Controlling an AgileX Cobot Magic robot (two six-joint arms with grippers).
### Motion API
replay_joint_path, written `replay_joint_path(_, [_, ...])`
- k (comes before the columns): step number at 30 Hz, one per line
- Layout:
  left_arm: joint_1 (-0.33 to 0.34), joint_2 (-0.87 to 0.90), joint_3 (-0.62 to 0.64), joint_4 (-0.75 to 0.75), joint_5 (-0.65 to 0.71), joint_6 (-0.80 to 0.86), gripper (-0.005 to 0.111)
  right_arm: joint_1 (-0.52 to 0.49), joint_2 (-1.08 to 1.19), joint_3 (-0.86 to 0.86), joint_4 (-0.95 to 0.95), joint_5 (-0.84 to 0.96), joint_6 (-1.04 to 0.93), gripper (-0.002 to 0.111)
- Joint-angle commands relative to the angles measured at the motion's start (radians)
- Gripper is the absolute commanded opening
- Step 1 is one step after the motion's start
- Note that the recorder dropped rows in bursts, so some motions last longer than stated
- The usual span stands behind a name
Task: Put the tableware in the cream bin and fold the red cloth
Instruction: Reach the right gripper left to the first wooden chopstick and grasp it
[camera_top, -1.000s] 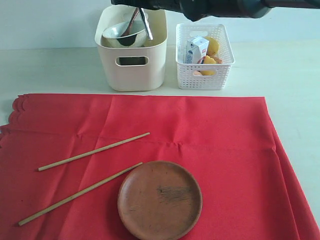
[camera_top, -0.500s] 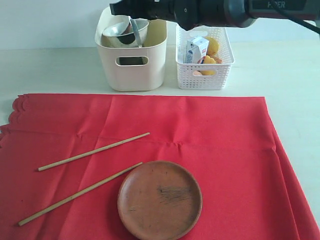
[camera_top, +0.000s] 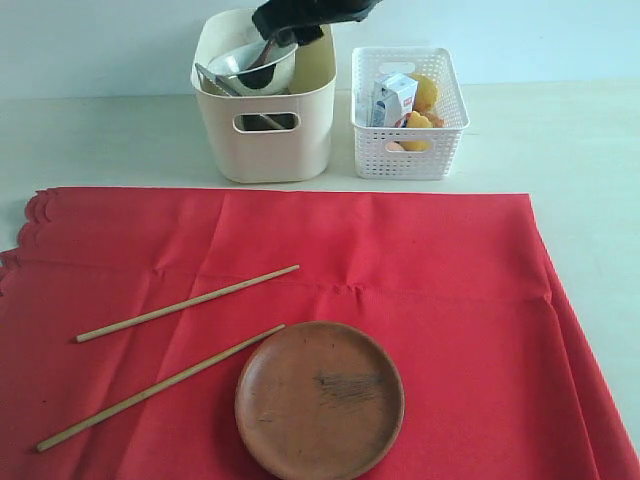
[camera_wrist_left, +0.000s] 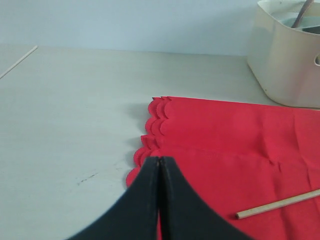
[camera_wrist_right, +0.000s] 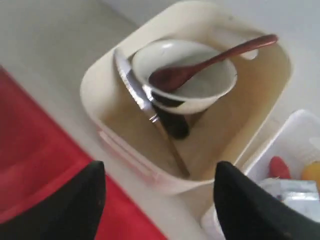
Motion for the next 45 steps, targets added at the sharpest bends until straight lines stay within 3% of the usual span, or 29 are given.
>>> replay_joint_path(1, [-0.007,-0.006,0.003,0.001,-0.007,0.0,0.0,0.032,-0.017,-0.009,0.29,0.258,-0.361,0.061])
replay_joint_path(5, [-0.007,-0.006,0.003,0.003,-0.007,0.0,0.0,0.081,-0.006,-0.009,0.395,0.354,-0.501,0.061])
replay_joint_path(16, [-0.007,-0.006,0.003,0.003,-0.007,0.0,0.0,0.329,0.116,-0.009,0.348,0.418,-0.601,0.061])
replay_joint_path(23, [-0.007,-0.006,0.003,0.003,-0.007,0.0,0.0,0.435,0.231,-0.009,0.27,0.425,-0.596,0.061])
replay_joint_path(38, [-0.007,-0.006,0.003,0.003,-0.007,0.0,0.0,0.465,0.383,-0.009,0.084,0.299,-0.548,0.055])
replay_joint_path(41, [-0.007,-0.006,0.003,0.003,-0.007,0.0,0.0,0.465,0.402,-0.009,0.06,0.288,-0.528,0.05])
replay_joint_path(45, [-0.007,-0.006,0.003,0.003,-0.007,0.0,0.0,0.465,0.407,-0.009,0.06,0.288,-0.517,0.033])
